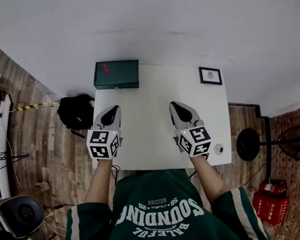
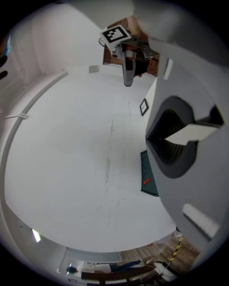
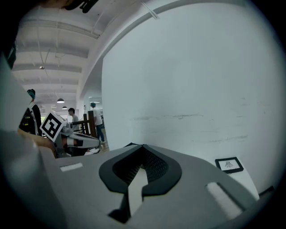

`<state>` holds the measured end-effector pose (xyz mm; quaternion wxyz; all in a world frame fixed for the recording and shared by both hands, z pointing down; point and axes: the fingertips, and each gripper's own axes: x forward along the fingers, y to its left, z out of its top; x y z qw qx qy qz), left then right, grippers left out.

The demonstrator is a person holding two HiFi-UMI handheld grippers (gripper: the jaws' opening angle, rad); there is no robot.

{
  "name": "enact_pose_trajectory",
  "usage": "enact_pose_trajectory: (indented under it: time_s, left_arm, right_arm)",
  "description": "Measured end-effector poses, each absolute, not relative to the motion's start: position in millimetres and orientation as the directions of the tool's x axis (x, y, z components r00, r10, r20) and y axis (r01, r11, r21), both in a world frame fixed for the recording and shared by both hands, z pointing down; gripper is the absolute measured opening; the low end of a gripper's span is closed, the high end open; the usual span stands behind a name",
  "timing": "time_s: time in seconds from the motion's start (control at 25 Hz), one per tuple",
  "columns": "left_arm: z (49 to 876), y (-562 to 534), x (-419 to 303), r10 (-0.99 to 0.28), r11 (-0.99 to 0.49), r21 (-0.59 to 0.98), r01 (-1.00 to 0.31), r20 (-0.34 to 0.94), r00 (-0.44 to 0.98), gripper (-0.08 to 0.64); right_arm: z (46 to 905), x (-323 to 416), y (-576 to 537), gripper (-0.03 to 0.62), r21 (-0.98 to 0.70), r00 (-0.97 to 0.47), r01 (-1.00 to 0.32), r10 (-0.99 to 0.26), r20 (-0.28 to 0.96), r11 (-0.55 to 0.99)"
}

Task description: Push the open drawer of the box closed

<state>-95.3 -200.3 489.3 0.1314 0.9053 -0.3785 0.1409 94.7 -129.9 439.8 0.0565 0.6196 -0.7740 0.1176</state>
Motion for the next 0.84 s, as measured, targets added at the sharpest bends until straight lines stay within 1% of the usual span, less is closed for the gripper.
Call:
enact_pose_trajectory:
  time_s: [0.84]
  left_arm:
    - [501.5, -192.9, -98.3, -0.628, -0.691, 0.128, -0.711, 0.38, 0.679, 0.052]
  right_arm:
    - [449.5, 81.0, -123.6, -0.002, -0.113, -0.235, -0.97, -0.94, 0.247, 0.213]
